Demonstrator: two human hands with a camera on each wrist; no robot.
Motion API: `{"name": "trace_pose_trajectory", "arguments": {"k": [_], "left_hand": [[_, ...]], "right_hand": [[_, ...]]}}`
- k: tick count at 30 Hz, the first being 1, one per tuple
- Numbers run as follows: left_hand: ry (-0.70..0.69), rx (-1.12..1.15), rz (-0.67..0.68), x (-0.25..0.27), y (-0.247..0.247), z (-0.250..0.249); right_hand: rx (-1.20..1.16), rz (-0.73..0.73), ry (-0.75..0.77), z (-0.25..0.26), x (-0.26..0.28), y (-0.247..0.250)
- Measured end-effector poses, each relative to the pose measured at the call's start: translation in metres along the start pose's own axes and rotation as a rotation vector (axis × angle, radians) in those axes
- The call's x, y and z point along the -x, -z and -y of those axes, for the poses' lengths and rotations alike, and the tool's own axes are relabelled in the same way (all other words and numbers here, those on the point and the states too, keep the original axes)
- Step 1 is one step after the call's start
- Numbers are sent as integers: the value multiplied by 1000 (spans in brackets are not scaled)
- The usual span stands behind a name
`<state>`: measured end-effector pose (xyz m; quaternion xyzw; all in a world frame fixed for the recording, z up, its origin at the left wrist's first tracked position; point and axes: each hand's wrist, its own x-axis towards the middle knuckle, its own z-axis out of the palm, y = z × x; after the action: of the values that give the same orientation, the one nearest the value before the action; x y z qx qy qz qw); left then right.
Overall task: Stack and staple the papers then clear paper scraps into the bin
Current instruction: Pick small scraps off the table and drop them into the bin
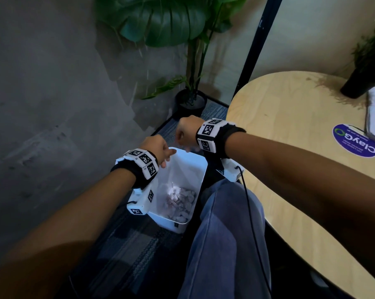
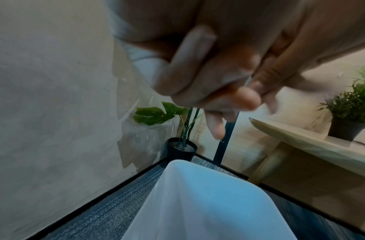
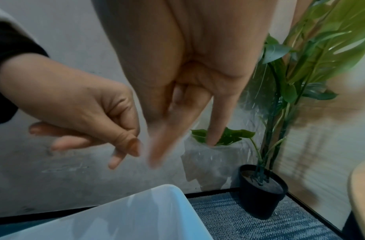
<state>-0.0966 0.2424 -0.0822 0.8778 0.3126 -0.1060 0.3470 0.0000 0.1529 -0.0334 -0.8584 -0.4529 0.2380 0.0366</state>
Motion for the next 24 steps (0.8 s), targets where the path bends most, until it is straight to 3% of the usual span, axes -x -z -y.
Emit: {"name": "trace_pose_trajectory", "arguments": {"k": [3,7,11,15,18,24], "left_hand": [[-4,-47,24,1,0,-3],[-13,-101,128,9,0,-10],[-16,-241,21,19,6,-22],[-143,-329,-125,25,16,-41],[-283,-399,-154,32,18,-59],[-469,-439,18,46,-3,-113]], "right_hand": [[46,3,60,3,11,9],[79,-78,17,5,22,14],[109,-75,63,3,35,17],[195,-30,151,-8,66,28],[159,-50,88,-29,90,32],[26,-119,-127,-100,151,27]]}}
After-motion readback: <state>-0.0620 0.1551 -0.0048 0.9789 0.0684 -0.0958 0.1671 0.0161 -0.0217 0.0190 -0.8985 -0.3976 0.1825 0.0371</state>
